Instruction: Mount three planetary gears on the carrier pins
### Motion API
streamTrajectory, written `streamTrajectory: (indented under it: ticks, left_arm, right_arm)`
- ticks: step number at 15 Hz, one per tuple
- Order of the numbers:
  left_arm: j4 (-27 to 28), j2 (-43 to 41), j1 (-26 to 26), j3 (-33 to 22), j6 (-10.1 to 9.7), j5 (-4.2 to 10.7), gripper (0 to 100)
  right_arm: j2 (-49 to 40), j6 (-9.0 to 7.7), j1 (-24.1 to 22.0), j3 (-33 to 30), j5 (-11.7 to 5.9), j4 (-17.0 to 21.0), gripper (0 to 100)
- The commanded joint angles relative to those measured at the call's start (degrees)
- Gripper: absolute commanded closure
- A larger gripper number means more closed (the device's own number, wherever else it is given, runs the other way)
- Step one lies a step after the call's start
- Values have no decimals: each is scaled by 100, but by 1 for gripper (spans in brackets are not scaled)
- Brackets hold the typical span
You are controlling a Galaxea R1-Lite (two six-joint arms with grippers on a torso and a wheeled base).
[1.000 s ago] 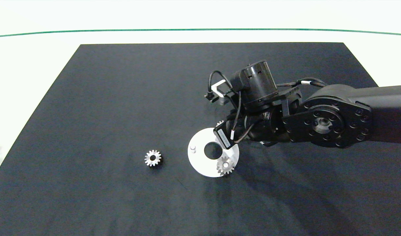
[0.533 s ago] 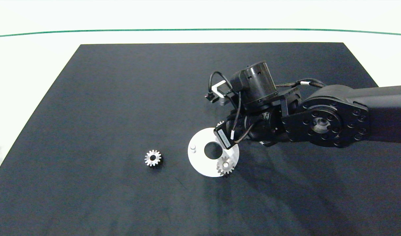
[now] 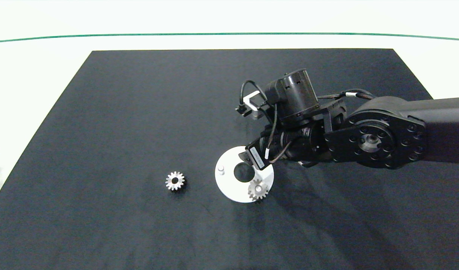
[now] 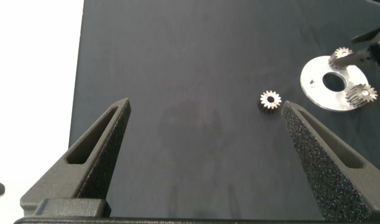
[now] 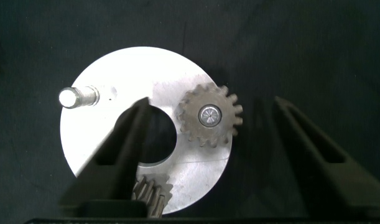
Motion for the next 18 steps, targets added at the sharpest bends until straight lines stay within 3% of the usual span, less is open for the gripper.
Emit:
streamTrajectory:
  ticks: [1, 2, 3, 4, 6, 8, 9, 11, 12, 14, 18]
  left_arm:
    - [23, -99, -19, 85, 3, 10, 0]
    - [23, -116, -19, 164, 3, 19, 0]
    - [23, -152, -19, 270, 20, 19, 0]
    - [23, -204, -19, 446, 38, 19, 0]
    - [15, -327, -19, 815, 64, 19, 0]
    - [-3, -310, -36, 1228, 249, 10, 0]
    - [-3, -301, -36, 1254, 275, 10, 0]
    - [-205, -160, -36, 1711, 504, 19, 0]
    - [-530, 15, -36, 2045, 636, 10, 0]
    - [-1137, 253, -45, 2537, 935, 10, 0]
    - [-1998, 938, -616, 3047, 970, 19, 0]
  right_arm:
    - [-1090, -19, 50, 481, -456, 3, 0]
    - [-1617, -1, 147, 876, -878, -5, 0]
    - [-2259, 8, 305, 1403, -1106, -14, 0]
    - [-3014, 8, 428, 2027, -1185, -49, 0]
    - [-4333, -19, 287, 2915, -1194, -85, 0]
    - [-5634, -194, -108, 3460, -1203, -41, 0]
    - [-5739, -230, -126, 3495, -1203, -32, 0]
    - [-7321, -792, -820, 4119, -1194, -32, 0]
    - [-8200, -950, -1163, 4427, -1203, 47, 0]
    - [-9079, -968, -1471, 4515, -1194, 548, 0]
    - [-10134, -985, -2253, 4532, -1150, 1172, 0]
